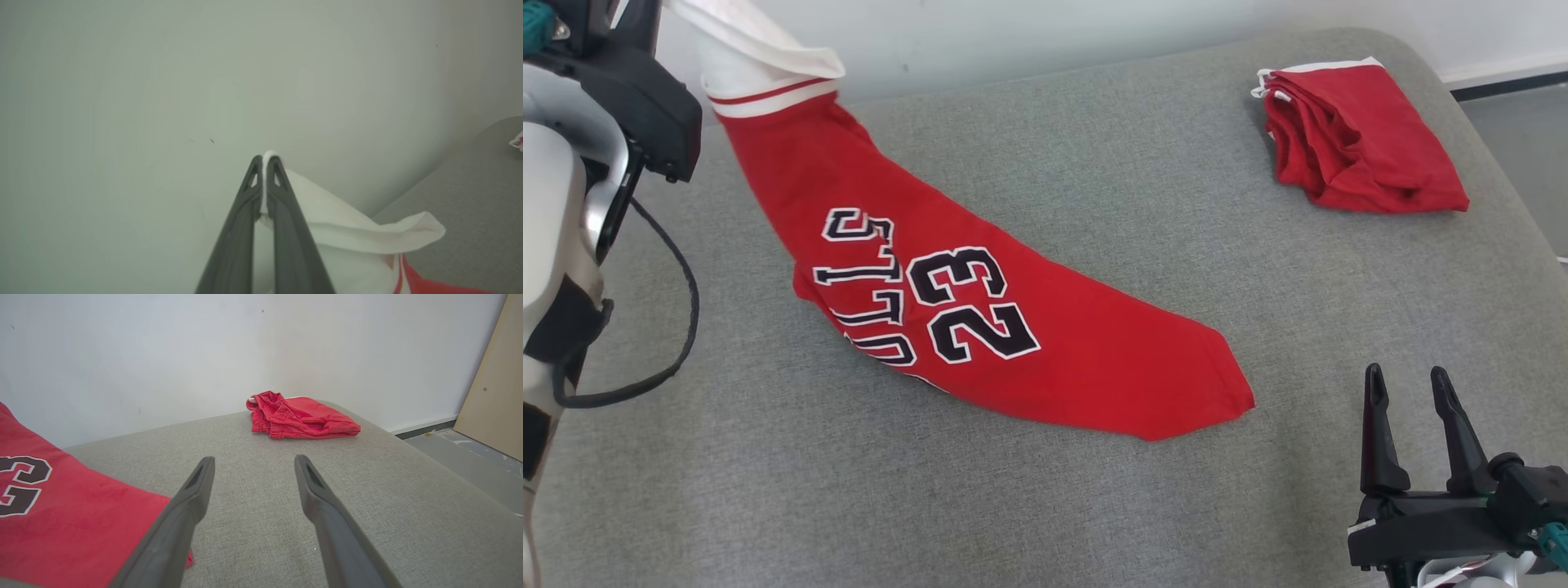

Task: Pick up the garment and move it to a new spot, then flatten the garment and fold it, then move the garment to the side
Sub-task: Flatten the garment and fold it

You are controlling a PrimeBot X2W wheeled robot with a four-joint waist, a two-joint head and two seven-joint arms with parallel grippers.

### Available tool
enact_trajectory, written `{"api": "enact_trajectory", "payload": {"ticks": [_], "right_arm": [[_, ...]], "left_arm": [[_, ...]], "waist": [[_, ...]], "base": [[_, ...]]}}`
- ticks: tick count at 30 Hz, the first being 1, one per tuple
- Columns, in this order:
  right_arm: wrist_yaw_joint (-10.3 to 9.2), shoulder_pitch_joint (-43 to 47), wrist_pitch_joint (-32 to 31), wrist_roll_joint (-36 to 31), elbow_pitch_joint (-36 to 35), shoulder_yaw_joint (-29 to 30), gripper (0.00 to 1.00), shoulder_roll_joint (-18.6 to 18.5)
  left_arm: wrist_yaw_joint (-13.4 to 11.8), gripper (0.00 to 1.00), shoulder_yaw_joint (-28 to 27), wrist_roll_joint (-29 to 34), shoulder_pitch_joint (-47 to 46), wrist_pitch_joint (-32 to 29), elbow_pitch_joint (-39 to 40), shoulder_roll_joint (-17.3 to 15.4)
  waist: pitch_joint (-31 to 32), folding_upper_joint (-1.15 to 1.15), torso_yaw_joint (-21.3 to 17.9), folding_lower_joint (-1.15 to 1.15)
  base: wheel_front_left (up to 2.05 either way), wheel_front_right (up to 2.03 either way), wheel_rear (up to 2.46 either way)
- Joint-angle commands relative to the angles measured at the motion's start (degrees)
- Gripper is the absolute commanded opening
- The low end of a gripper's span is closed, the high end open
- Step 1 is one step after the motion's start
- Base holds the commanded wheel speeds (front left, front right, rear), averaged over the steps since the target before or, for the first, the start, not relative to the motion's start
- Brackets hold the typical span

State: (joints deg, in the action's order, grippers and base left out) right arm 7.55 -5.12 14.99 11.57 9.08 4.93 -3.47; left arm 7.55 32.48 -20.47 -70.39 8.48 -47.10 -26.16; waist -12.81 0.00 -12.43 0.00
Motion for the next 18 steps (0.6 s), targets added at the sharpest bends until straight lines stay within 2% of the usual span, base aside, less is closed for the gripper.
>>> {"api": "enact_trajectory", "payload": {"ticks": [1,2,11,14,18], "right_arm": [[-0.13,-0.16,0.26,0.53,0.1,-0.02,1.0,0.2],[-0.13,-0.26,0.26,0.57,0.16,-0.05,1.0,0.24],[-0.13,1.03,0.26,0.09,1.23,0.72,1.0,0.1],[-0.13,2.11,0.26,-0.28,1.18,1.05,1.0,-0.11],[-0.13,3.34,0.26,-0.24,1.33,1.01,1.0,-0.56]], "left_arm": [[-0.16,0.53,0.09,-0.45,-0.41,0.94,-1.08,0.16],[-0.15,1.0,0.28,-0.67,-0.04,1.23,-1.93,0.31],[-0.62,1.0,-1.52,-3.24,4.98,6.1,-4.03,-0.06],[-1.67,1.0,-3.26,-4.48,8.62,6.63,-1.35,0.2],[-3.78,1.0,-6.94,-5.01,16.14,6.69,7.57,-0.04]], "waist": [[-0.3,0.0,-0.43,0.0],[-0.32,0.0,-0.54,0.0],[3.29,0.0,0.69,0.0],[5.31,0.0,1.91,0.0],[7.76,0.0,3.79,0.0]], "base": [[0.0,0.0,0.0],[0.0,0.0,0.0],[0.0,0.0,0.0],[0.0,0.0,0.0],[0.0,0.0,0.0]]}}
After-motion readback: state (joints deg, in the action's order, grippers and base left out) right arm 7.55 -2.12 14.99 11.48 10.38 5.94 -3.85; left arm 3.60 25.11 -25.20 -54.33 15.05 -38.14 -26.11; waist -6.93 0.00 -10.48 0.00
